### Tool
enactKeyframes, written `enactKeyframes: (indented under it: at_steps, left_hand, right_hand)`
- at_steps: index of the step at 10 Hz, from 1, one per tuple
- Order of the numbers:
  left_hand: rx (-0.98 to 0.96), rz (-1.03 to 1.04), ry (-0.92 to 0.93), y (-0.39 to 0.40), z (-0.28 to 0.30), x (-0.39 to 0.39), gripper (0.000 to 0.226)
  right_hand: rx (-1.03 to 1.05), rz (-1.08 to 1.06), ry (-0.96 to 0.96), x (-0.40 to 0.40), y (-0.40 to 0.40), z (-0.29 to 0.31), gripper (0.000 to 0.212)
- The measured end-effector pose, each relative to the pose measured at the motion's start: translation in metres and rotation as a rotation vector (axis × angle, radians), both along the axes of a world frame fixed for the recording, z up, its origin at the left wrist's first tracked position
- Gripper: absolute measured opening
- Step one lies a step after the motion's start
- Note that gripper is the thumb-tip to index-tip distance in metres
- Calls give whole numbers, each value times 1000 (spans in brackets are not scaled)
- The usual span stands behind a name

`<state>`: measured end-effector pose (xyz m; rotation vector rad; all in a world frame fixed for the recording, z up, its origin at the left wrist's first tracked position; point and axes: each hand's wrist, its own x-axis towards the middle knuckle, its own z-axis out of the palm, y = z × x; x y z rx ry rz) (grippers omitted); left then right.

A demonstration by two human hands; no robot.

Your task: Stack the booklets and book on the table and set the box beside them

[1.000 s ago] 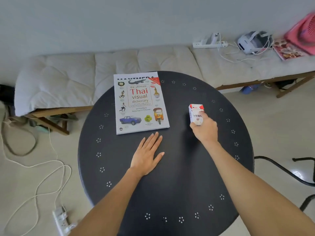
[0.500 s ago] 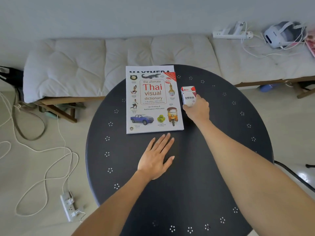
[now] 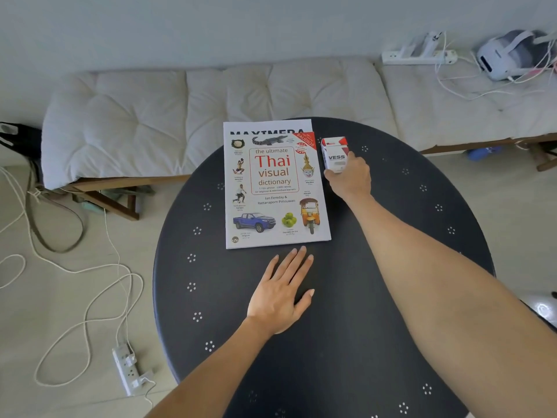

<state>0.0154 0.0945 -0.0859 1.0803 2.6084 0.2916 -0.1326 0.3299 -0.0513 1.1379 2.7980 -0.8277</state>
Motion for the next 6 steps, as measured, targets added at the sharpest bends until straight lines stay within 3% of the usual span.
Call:
enactKeyframes:
  at_steps: [6]
  left_hand:
    - [-6, 1, 7, 1, 3, 0, 61]
  right_hand:
    - [-41, -41, 3, 3, -6, 17, 80]
